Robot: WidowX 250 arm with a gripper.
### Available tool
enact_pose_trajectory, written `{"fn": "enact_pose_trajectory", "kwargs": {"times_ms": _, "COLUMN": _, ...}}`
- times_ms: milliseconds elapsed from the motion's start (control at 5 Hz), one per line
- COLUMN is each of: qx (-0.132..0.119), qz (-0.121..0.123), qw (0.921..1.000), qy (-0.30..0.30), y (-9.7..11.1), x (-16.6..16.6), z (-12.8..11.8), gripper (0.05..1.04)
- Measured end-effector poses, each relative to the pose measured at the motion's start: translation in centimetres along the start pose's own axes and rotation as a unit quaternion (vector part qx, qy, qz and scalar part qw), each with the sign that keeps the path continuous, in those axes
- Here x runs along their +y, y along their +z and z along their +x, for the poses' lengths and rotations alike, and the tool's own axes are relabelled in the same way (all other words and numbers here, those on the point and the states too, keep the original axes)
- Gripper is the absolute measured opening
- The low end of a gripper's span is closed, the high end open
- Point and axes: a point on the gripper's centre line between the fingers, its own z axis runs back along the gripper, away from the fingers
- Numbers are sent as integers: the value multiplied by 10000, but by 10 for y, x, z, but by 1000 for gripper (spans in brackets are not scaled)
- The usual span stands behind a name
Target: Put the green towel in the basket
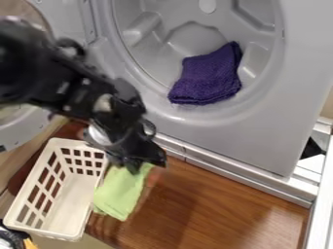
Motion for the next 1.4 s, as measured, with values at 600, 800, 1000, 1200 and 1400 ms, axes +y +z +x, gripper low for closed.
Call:
{"fn": "enact_pose_trajectory", "kwargs": {"times_ms": 600, "qx": 291, "qz": 495, "qw": 9917, "qy": 1147, "y": 3, "x": 66, "z": -13, "gripper": 96}}
{"fn": "enact_pose_trajectory", "kwargs": {"times_ms": 800, "qx": 650, "qz": 658, "qw": 9861, "qy": 1383, "y": -11, "x": 81, "z": -24, "gripper": 96}}
{"fn": "enact_pose_trajectory", "kwargs": {"times_ms": 1000, "qx": 927, "qz": 790, "qw": 9808, "qy": 1521, "y": -25, "x": 92, "z": -30, "gripper": 96}}
{"fn": "enact_pose_trajectory", "kwargs": {"times_ms": 1200, "qx": 1160, "qz": 843, "qw": 9783, "qy": 1497, "y": -41, "x": 96, "z": -36, "gripper": 96}}
{"fn": "enact_pose_trajectory", "kwargs": {"times_ms": 1400, "qx": 1310, "qz": 876, "qw": 9764, "qy": 1476, "y": -58, "x": 94, "z": -43, "gripper": 126}}
